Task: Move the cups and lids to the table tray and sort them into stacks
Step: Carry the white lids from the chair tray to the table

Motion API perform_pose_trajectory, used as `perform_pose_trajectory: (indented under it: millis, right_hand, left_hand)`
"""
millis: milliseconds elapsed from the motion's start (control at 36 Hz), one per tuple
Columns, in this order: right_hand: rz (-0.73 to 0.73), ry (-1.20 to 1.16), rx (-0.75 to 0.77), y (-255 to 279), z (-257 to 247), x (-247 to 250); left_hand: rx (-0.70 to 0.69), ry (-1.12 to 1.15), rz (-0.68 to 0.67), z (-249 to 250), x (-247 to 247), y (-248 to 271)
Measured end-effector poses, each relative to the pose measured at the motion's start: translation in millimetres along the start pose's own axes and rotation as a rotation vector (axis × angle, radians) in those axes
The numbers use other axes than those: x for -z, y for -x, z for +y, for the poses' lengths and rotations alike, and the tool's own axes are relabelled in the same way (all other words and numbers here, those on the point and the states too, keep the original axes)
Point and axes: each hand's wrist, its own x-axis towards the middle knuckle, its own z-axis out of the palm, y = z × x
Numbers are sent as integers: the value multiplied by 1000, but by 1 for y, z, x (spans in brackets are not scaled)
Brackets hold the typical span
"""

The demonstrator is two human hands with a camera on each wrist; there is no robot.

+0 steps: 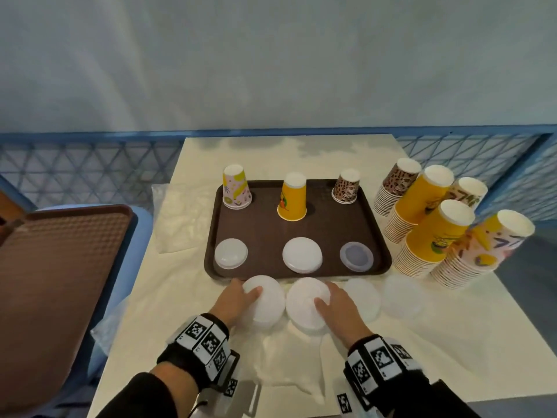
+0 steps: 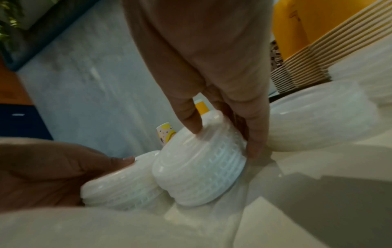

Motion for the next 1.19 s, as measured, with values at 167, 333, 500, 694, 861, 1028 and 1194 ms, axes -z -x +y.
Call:
perform_pose_trajectory:
  millis: [167,333,500,694,861,1028,1194]
  right_hand:
    - [63,178,69,-2,-4,-4]
    - [92,182,162,-2,-10,-4]
    - [211,55,247,6,-15,-5]
    - [376,-101,575,21,-69,-19]
    - [167,-175,785,33,-154,-66]
    - [-97,-138,948,45,-236,-146]
    - [-293,-5,999,53,-308,-236]
  left_hand:
    - [-26,-269,87,1,-3,0]
    - [0,-389,140,-3,-5,-1]
    - [-31,-329,256,-2,0,5]
    - [-194,-90,503,-2,45,39]
    - [-114,-191,746,-37,121,66]
    - [70,-231,931,-93,209,96]
    - [305,-204,1005,-163,286,125]
